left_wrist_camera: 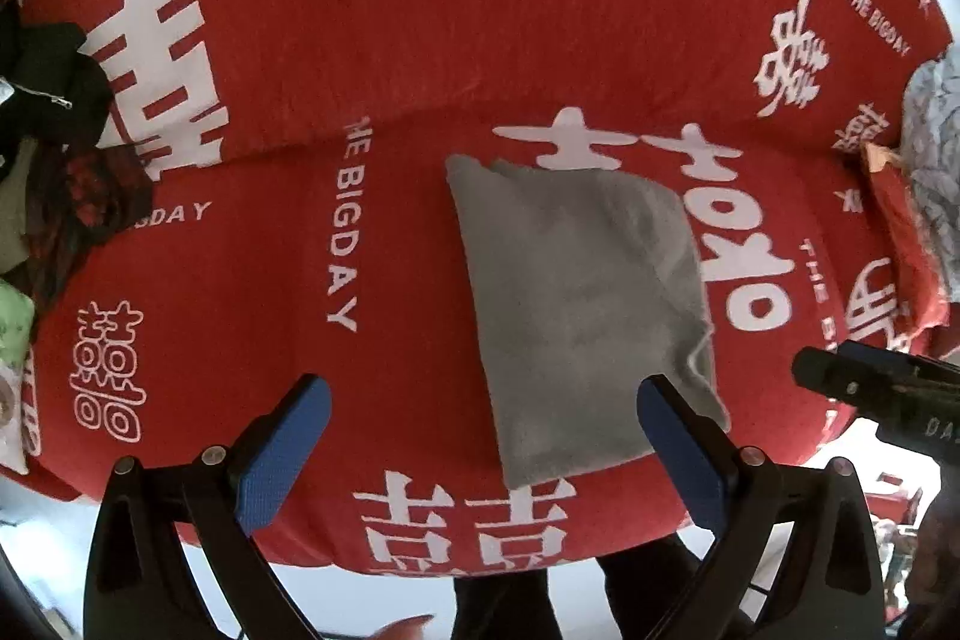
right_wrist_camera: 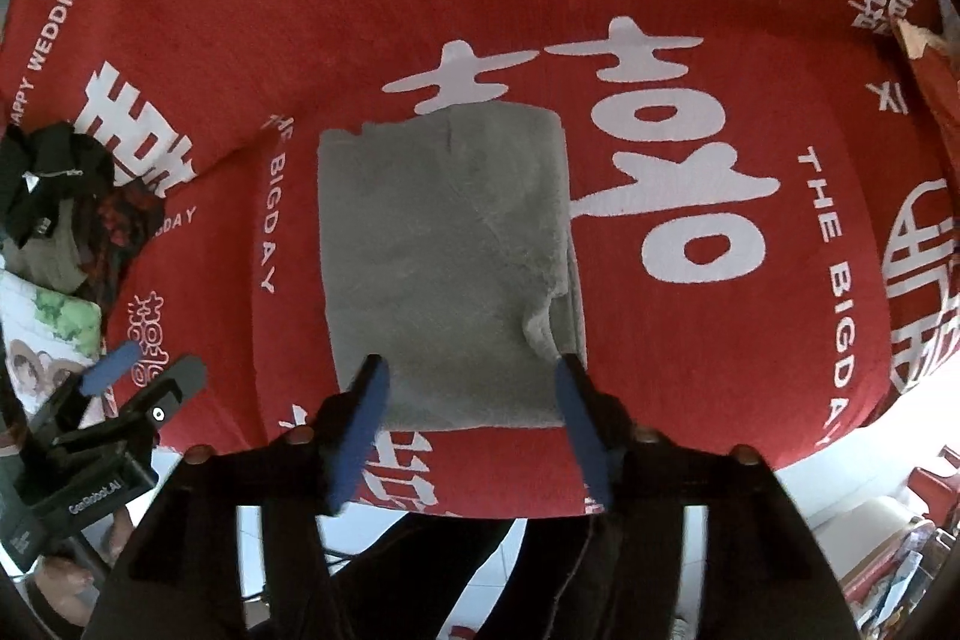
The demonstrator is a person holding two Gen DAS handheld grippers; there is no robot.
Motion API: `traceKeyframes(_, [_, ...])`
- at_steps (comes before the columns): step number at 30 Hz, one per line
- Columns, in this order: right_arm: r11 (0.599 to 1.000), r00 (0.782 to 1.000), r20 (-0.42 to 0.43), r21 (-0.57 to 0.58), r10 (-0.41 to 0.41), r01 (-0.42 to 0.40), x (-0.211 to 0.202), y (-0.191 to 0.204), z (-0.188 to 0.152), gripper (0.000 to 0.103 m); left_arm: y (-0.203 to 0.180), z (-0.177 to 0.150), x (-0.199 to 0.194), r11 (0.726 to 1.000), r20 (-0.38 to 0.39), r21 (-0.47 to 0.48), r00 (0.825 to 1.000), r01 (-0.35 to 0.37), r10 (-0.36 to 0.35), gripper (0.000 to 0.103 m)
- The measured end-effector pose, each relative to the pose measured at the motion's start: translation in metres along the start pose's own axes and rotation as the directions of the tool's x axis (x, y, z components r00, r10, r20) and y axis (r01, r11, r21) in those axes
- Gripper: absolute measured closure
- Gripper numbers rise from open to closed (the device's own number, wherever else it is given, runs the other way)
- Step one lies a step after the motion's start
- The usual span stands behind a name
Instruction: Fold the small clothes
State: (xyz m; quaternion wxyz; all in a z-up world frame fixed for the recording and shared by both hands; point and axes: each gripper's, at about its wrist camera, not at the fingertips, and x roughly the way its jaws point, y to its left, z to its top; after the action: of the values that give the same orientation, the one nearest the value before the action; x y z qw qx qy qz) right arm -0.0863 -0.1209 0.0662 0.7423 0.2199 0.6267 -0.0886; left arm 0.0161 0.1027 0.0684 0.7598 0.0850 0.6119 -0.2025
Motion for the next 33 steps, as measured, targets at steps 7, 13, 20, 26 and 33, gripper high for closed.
traceKeyframes(7, [0.993,0.994,0.044,-0.059,-0.098,0.1,-0.022,0.022,-0.004,0.024,0.005,-0.005,-0.016,0.999,0.001,-0.044,1.0,0.003,-0.003,0.001])
traceKeyframes(13, [0.99,0.994,0.044,-0.095,-0.103,0.107,-0.034,0.021,-0.008,0.024,-0.009,-0.012,-0.021,0.998,-0.04,-0.062,0.999,-0.023,0.021,0.001])
traceKeyframes(20, [0.985,0.992,0.053,-0.121,-0.117,0.122,-0.05,0.014,-0.009,0.024,-0.029,-0.017,-0.032,0.996,-0.056,-0.061,0.996,-0.067,0.064,0.001])
traceKeyframes(26, [0.984,0.99,0.057,-0.12,-0.128,0.135,-0.057,0.01,-0.01,0.024,-0.041,-0.016,-0.042,0.996,-0.037,-0.038,0.996,-0.085,0.083,0.001])
traceKeyframes(33, [0.983,0.991,0.057,-0.129,-0.123,0.13,-0.058,0.008,-0.01,0.024,-0.045,-0.013,-0.047,0.994,-0.029,-0.047,0.995,-0.097,0.096,0.001])
